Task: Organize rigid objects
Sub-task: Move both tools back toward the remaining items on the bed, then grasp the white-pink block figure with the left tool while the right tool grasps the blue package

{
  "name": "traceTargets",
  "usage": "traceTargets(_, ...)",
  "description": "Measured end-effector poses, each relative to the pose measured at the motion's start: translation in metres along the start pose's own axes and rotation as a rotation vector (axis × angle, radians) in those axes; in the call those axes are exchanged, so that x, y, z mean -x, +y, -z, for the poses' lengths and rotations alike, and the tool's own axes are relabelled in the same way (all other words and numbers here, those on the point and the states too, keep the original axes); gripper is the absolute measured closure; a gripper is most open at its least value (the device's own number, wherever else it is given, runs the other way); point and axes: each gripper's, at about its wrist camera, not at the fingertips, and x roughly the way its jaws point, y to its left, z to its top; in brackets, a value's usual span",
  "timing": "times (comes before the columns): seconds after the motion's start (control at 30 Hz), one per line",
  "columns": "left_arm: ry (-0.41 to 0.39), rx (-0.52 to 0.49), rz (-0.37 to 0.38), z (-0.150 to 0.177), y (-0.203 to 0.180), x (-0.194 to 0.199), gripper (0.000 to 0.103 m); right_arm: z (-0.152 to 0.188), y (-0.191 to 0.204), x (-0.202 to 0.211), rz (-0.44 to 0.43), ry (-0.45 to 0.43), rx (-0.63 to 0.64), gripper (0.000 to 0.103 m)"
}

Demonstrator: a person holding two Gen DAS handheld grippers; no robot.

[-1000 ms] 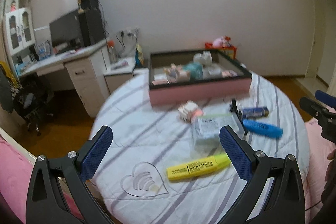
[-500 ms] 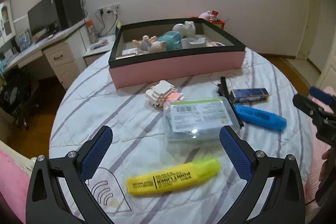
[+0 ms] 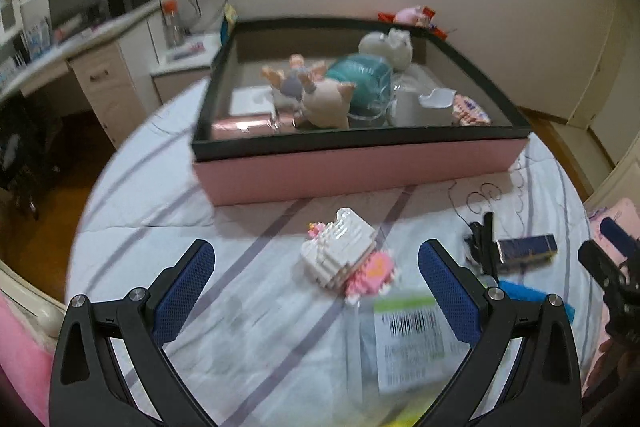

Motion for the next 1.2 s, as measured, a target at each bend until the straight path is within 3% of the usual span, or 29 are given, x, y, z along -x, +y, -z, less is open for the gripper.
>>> traceTargets(0.13, 0.072, -0.009, -0.035, -0.004, -0.002, -0.028, 0.000, -0.003, -0.003, -0.013, -0.003, 0.022, -0.006, 0.009)
traceTargets(0.23, 0.070, -0.003, -0.019, -0.004, 0.005, -0.033, 0.000, -0.005, -0.002, -0.020, -0.009, 0.038, -0.005, 0.009)
traceTargets(0.33, 0.055, -0.009, -0.011, -0.003, 0.010, -0.032, 0.010, -0.006, 0.000, -0.025, -0.016, 0.050, 0.002, 0.009)
traceTargets(0.47, 0.039, -0.040, 0.007, 0.000, 0.012, -0.024, 0.039, -0.007, 0.004, -0.028, -0.020, 0.061, 0.016, 0.009)
traceTargets(0.5, 0.040, -0.057, -0.004, 0.001, 0.012, -0.022, 0.041, -0.007, 0.005, -0.029, -0.020, 0.064, 0.021, 0.009)
traceTargets(0.63, 0.046, -0.052, -0.045, 0.006, 0.024, -0.015, 0.038, -0.006, 0.005, -0.028, -0.018, 0.069, 0.021, 0.009)
traceTargets(0.73, 0.040, -0.017, -0.101, 0.010, 0.039, -0.009, 0.028, -0.005, 0.004, -0.027, -0.015, 0.072, 0.014, 0.009)
traceTargets(0.83, 0.048, 0.020, -0.081, 0.011, 0.047, -0.011, 0.025, -0.002, 0.002, -0.026, -0.013, 0.077, 0.008, 0.009)
traceTargets(0.9, 0.061, 0.031, -0.087, 0.012, 0.045, -0.012, 0.015, -0.001, 0.002, -0.027, -0.012, 0.081, 0.007, 0.009)
traceTargets(0.97, 0.065, 0.026, -0.083, 0.013, 0.042, -0.015, 0.013, -0.001, 0.003, -0.027, -0.010, 0.087, 0.011, 0.009)
traceTargets(1.03, 0.047, -0.002, -0.095, 0.015, 0.036, -0.018, 0.023, -0.001, 0.003, -0.030, -0.010, 0.098, 0.015, 0.009)
traceTargets(1.07, 0.031, -0.003, -0.087, 0.015, 0.036, -0.018, 0.039, -0.001, 0.003, -0.030, -0.010, 0.100, 0.016, 0.009)
traceTargets(1.1, 0.034, 0.008, -0.073, 0.016, 0.038, -0.018, 0.047, -0.001, 0.004, -0.031, -0.010, 0.103, 0.016, 0.009)
traceTargets(1.2, 0.017, -0.008, -0.108, 0.017, 0.040, -0.012, 0.052, 0.001, 0.003, -0.032, 0.000, 0.112, 0.021, 0.009)
